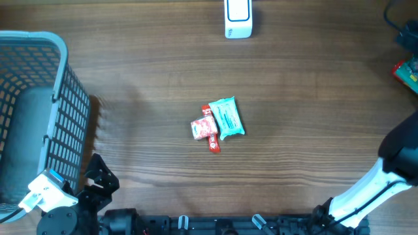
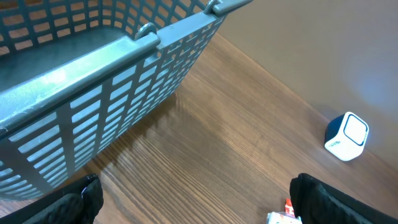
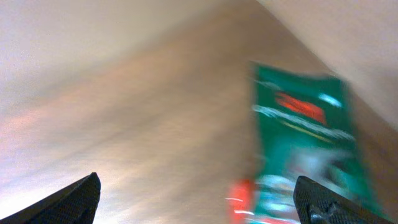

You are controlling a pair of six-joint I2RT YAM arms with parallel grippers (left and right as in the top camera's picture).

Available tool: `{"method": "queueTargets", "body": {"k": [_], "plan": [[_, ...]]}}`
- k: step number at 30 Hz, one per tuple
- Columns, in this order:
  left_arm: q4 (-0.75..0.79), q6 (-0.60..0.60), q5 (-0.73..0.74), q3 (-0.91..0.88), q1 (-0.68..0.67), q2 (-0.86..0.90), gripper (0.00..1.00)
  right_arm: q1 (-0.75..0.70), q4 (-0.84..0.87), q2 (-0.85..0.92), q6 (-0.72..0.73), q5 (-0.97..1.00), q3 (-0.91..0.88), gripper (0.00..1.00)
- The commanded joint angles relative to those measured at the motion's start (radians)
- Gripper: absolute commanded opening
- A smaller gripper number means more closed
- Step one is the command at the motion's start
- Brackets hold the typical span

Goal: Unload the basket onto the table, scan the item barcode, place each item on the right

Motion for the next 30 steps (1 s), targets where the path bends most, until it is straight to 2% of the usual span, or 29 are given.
{"method": "queueTargets", "body": {"k": [1,4,6,10,12,14,16,18,19,24,30], "plan": [[0.002,0.008,-0.006,0.0,0.006,-0.006,1.0,0.108,-0.062,-0.171,0.203,-0.348,0.002,1.0],[0.002,0.008,-0.006,0.0,0.006,-0.006,1.0,0.229,-0.192,-0.214,0.382,-0.385,0.002,1.0],[0.002,0.008,-0.006,0.0,0.006,-0.006,1.0,0.32,-0.323,-0.214,0.431,-0.385,0.002,1.0],[0.002,0.008,-0.006,0.0,0.006,-0.006,1.0,0.573,-0.53,-0.206,0.409,-0.325,-0.006,1.0],[0.001,0.008,-0.006,0.0,0.006,-0.006,1.0,0.698,-0.607,-0.2,0.339,-0.317,-0.006,0.99],[0.001,0.008,-0.006,0.0,0.006,-0.006,1.0,0.808,-0.674,-0.195,0.262,-0.317,-0.006,0.94],[0.002,0.008,-0.006,0.0,0.006,-0.006,1.0,0.936,-0.735,-0.182,0.172,-0.316,-0.007,0.76],[0.002,0.008,-0.006,0.0,0.006,-0.006,1.0,1.029,-0.764,-0.166,0.159,-0.285,-0.01,0.49],[0.002,0.008,-0.006,0.0,0.006,-0.006,1.0,1.059,-0.768,-0.158,0.16,-0.275,-0.015,0.41],[0.002,0.008,-0.006,0.0,0.006,-0.006,1.0,1.128,-0.753,-0.124,0.17,-0.267,-0.097,0.43],[0.001,0.008,-0.006,0.0,0.006,-0.006,1.0,1.138,-0.666,-0.12,0.223,-0.272,-0.317,0.46]]}}
